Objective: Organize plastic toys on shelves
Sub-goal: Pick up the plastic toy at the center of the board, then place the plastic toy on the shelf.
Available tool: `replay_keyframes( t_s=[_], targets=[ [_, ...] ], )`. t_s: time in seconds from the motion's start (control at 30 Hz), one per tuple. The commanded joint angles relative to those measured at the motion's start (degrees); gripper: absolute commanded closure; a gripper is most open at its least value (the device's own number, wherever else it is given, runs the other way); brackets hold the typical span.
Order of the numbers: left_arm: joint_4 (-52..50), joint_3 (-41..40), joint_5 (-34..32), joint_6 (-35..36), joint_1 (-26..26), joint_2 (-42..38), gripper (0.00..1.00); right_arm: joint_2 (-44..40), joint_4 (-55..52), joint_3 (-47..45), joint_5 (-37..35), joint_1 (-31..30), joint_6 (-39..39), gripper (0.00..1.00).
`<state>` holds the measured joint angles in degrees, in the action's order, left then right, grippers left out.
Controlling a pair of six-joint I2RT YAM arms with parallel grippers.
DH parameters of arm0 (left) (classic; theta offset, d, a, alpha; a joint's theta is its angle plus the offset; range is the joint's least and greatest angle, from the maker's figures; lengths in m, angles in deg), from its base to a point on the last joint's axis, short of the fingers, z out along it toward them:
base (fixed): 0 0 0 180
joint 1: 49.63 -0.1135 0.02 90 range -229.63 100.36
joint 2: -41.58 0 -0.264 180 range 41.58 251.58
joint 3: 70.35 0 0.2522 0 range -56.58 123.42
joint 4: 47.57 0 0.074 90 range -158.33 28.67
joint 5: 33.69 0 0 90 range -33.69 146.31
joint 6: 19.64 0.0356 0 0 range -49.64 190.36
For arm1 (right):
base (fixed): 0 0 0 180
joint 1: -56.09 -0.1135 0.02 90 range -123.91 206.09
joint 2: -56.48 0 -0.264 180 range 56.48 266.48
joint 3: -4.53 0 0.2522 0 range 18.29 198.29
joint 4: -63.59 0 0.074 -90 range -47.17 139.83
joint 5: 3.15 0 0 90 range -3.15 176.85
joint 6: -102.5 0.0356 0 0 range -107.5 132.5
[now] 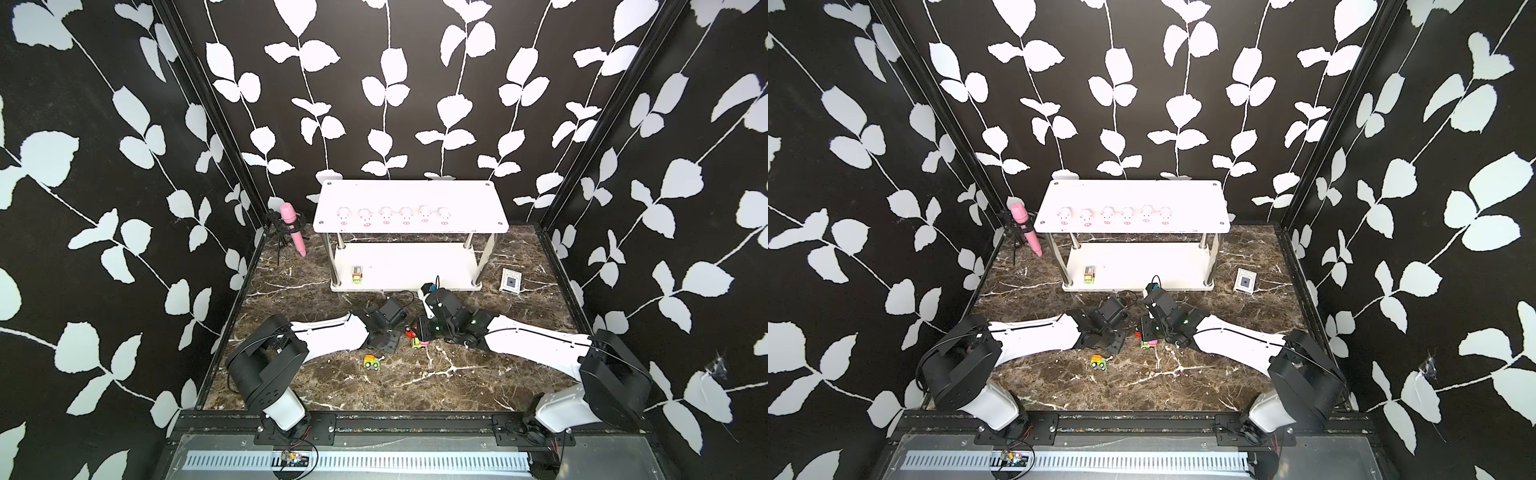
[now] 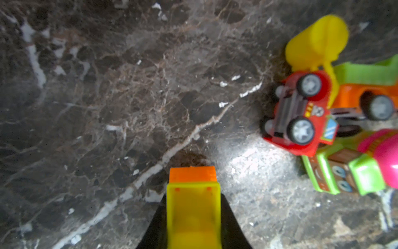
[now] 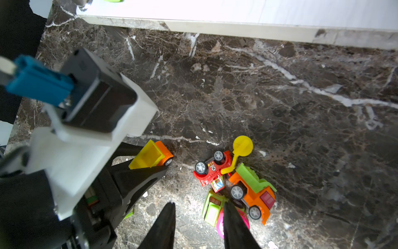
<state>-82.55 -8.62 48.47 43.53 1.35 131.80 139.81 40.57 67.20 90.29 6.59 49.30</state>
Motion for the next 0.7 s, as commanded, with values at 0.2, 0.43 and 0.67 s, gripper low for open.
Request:
replay_keyframes(
  t_s=[0.2, 0.43, 0.67],
  targets=[
    [-5.57, 6.63, -7.76, 1.51, -1.61, -6.68, 0.79, -6.76, 5.78, -5.61, -2.16, 0.36, -0.94, 0.61],
    [-5.78, 13.55, -7.34, 3.76, -7.6, -3.19, 0.82, -11.54, 6.73, -9.1, -4.6, 0.36, -1.61, 0.64],
    [-7.41, 21.8, -13.06, 4.51, -10.35, 4.58, 0.81, -13.47, 5.83, -10.03, -5.12, 0.36, -2.16, 0.64]
  ],
)
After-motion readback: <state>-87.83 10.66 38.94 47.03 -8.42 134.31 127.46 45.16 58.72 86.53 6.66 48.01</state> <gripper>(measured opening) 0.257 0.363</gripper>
